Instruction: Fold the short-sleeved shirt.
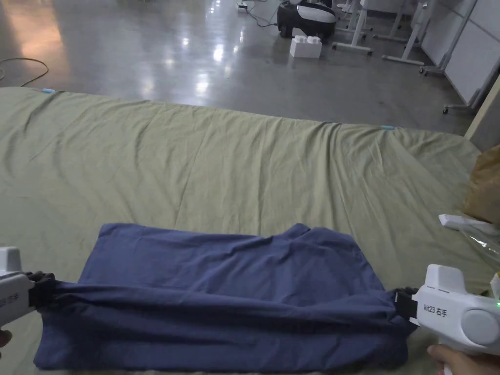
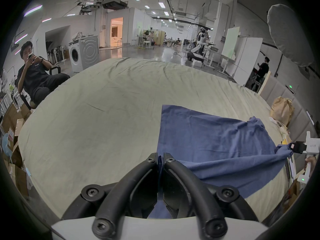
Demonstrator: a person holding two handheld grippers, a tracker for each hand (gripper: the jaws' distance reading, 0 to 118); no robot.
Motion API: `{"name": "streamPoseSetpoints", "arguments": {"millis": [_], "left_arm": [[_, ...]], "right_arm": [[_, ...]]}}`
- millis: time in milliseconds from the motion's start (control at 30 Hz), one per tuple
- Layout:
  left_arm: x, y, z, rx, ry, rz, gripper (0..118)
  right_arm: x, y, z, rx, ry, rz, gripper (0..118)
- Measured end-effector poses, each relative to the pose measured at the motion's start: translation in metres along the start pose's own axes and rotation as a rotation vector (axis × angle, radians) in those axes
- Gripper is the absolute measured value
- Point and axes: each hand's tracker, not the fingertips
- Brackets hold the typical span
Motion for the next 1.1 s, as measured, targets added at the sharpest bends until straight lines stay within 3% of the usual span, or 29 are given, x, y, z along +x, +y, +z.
{"name": "streamPoseSetpoints", "arguments": {"millis": [233, 433, 500, 567, 633, 833, 967, 1033, 1100], "left_arm": [[0.003, -0.005, -0.045, -0.070, 0.023, 0.005, 5], [0.004, -0.006, -0.052, -0.090, 0.023, -0.020, 5], [0.005, -0.005, -0.048, -0.078, 0.024, -0.044, 10], [0.008, -0.004, -0.040, -0.054, 0.031, -0.056, 38], [0.012, -0.002, -0.029, -0.007, 0.017, -0.067, 57], [0.049, 0.001, 0.016, 0.198, -0.010, -0.119, 59], [0.084, -0.004, 0.052, 0.393, -0.014, -0.160, 57], [0.093, -0.007, 0.059, 0.466, -0.004, -0.165, 50], [0.105, -0.010, 0.073, 0.529, -0.003, -0.168, 33]], "right_arm": [[-0.002, 0.000, -0.051, -0.073, -0.039, 0.029, 3], [-0.007, -0.004, -0.050, -0.082, -0.054, 0.064, 5], [-0.010, -0.003, -0.040, -0.038, -0.072, 0.093, 24], [-0.015, -0.003, -0.027, 0.022, -0.091, 0.108, 58], [-0.020, -0.003, -0.011, 0.105, -0.078, 0.113, 75], [-0.060, -0.003, 0.045, 0.382, -0.038, 0.058, 77], [-0.097, -0.007, 0.076, 0.578, -0.049, 0.066, 75], [-0.114, -0.010, 0.088, 0.659, -0.075, 0.081, 66], [-0.128, -0.011, 0.100, 0.759, -0.098, 0.123, 45]]}}
